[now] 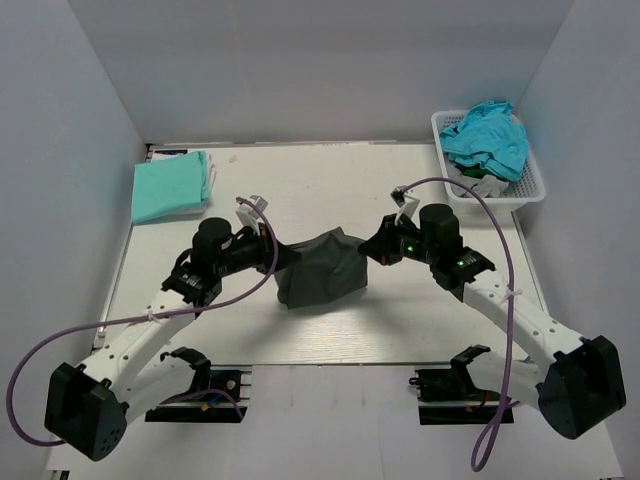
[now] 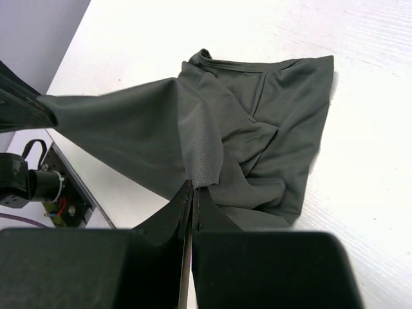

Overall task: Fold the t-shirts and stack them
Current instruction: Fold the long partially folded tshirt into a neat square

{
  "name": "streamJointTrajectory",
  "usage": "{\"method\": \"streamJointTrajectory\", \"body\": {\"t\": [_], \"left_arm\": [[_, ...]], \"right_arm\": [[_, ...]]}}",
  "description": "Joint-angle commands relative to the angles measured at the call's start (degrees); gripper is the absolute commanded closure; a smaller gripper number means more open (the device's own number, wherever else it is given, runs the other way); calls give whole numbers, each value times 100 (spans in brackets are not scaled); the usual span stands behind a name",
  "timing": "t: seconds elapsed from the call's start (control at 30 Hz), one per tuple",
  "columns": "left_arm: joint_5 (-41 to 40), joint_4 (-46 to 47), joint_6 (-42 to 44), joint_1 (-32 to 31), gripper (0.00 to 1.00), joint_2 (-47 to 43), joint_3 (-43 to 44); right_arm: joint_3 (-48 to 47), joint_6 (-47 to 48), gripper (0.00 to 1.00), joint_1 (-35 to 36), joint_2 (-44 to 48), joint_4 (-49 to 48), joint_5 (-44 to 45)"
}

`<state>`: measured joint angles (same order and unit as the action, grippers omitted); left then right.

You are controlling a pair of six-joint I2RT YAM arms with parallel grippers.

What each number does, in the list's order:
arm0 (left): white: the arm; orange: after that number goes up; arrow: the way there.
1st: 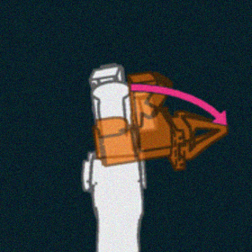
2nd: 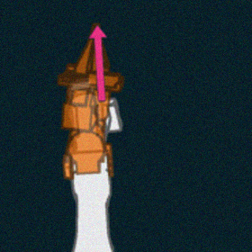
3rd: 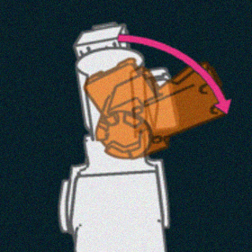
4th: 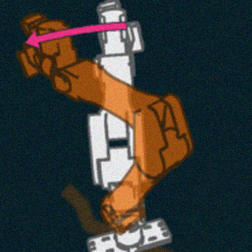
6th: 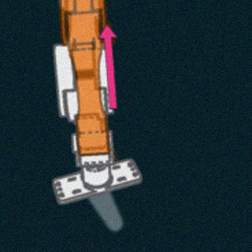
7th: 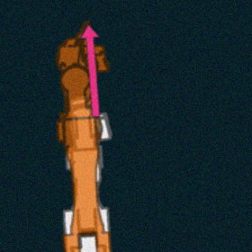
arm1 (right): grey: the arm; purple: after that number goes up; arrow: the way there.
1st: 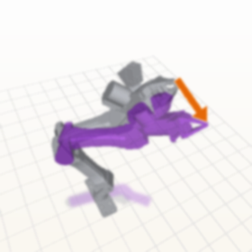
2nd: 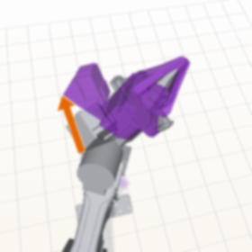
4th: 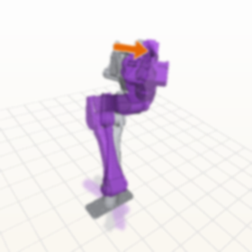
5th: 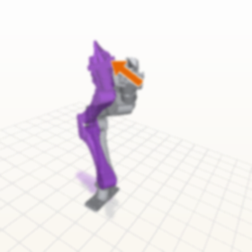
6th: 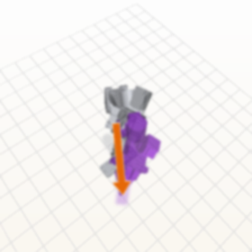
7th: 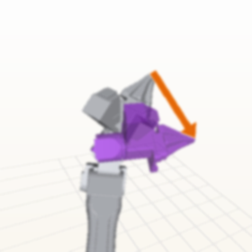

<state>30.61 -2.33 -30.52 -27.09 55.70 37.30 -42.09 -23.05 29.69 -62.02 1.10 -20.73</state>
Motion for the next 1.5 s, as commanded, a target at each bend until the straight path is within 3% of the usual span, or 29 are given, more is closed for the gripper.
{"method": "streamJointTrajectory", "body": {"t": [0.0, 0.3, 0.53, 1.03, 1.1, 1.23, 1.37, 1.4, 1.47], "left_arm": [[-652, 92, -156, -15, 100, -331, -187], [-2602, -302, -946, 108, 100, 1, -276], [-3552, -548, -1158, 160, 100, 169, -100], [-4827, -690, -1903, 529, 100, 1583, 129], [-4828, -593, -1905, 582, 100, 1724, 129], [-4697, -288, -1905, 793, 100, 2216, 129], [-4643, -215, -1905, 1022, 100, 2901, 391], [-4573, -215, -1853, 1109, 100, 3163, 549], [-4390, -347, -1800, 1189, 100, 3359, 717]], "right_arm": [[-98, 204, 100, 1, -12, -251, 96], [-590, 389, 100, -16, -715, -348, 236], [-1318, 678, 100, -25, -1576, -225, 377], [-3278, 1100, 100, -25, -4159, -119, 8], [-3446, 1171, 100, -7, -4570, -119, -45], [-4672, 1241, 100, -25, -5791, 337, -168], [-5055, 1013, 100, -43, -6269, 347, 16], [-5116, 952, 92, -60, -6331, 312, 25], [-5439, 969, 11, -95, -6559, 390, -9]]}}
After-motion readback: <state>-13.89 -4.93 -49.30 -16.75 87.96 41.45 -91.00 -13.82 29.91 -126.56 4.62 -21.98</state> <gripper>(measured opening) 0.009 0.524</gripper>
